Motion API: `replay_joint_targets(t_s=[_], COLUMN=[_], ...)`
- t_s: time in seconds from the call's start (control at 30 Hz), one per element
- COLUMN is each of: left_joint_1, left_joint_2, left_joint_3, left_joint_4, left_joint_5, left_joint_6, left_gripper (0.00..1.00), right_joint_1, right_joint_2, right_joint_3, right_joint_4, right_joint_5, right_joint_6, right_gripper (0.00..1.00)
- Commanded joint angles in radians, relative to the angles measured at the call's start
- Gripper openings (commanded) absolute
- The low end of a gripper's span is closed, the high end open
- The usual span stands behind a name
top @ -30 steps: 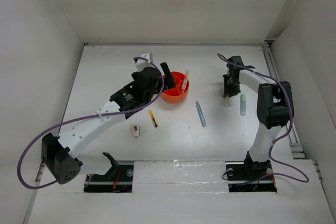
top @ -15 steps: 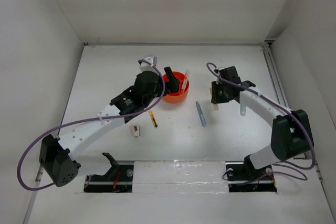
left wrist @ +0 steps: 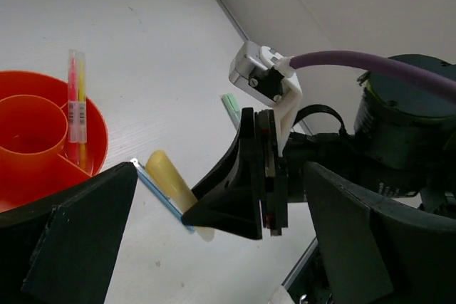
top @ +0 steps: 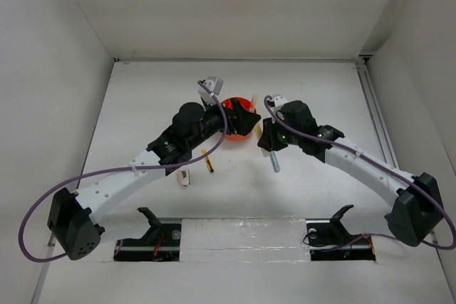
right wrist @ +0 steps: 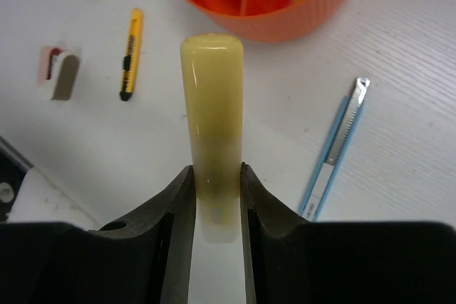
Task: Sort the stationery into containers
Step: Pick up the pen from the center of the board, then place the pen in the storage box.
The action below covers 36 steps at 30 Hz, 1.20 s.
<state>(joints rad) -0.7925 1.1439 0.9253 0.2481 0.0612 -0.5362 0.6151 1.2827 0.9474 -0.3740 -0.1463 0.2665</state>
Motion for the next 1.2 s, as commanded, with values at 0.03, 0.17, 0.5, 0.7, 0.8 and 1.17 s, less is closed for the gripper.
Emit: replay_joint_targets(t_s=[0.03, 0.17, 0.5, 0.7, 0.8, 1.17], left_joint_1=[-0.005, -0.005, -0.005, -0.005, -0.005, 0.01], left_joint_2=[0.005, 0.005, 0.036, 0.045, 0.045, 0.115], left_joint_3=[-0.006, -0.017, -0.016, -0.005, 0.004, 0.153], left_joint_4=[0.091, 0.091, 0.111, 0.111, 0.111, 0.076], left_joint_5=[0.043, 0.034, 0.052, 0.063, 0.063, -0.202], left_joint_6=[0.038, 0.038, 0.027, 0.018, 0.018, 0.148], left_gripper=[1.0, 1.0, 0.95, 0.81, 0.55, 0.0], right_joint_1=[0.046, 0.064, 0.116, 0.15, 0.15, 0.147], right_joint_2=[-0.06, -0.098, -0.198, -0.247, -0.256, -0.347], right_joint_3=[0.07, 0.079, 0.079, 0.099, 0.099, 0.08], right_joint_4=[0.072, 0.099, 0.179, 0.19, 0.215, 0.103], right_joint_5=[-0.007, -0.007, -0.053, -0.03, -0.052, 0.221], right_joint_6=[0.028, 0.037, 0.048, 0.048, 0.048, 0.023], right_gripper=[0.0, 0.0, 0.0, 0.0, 0.0, 0.99])
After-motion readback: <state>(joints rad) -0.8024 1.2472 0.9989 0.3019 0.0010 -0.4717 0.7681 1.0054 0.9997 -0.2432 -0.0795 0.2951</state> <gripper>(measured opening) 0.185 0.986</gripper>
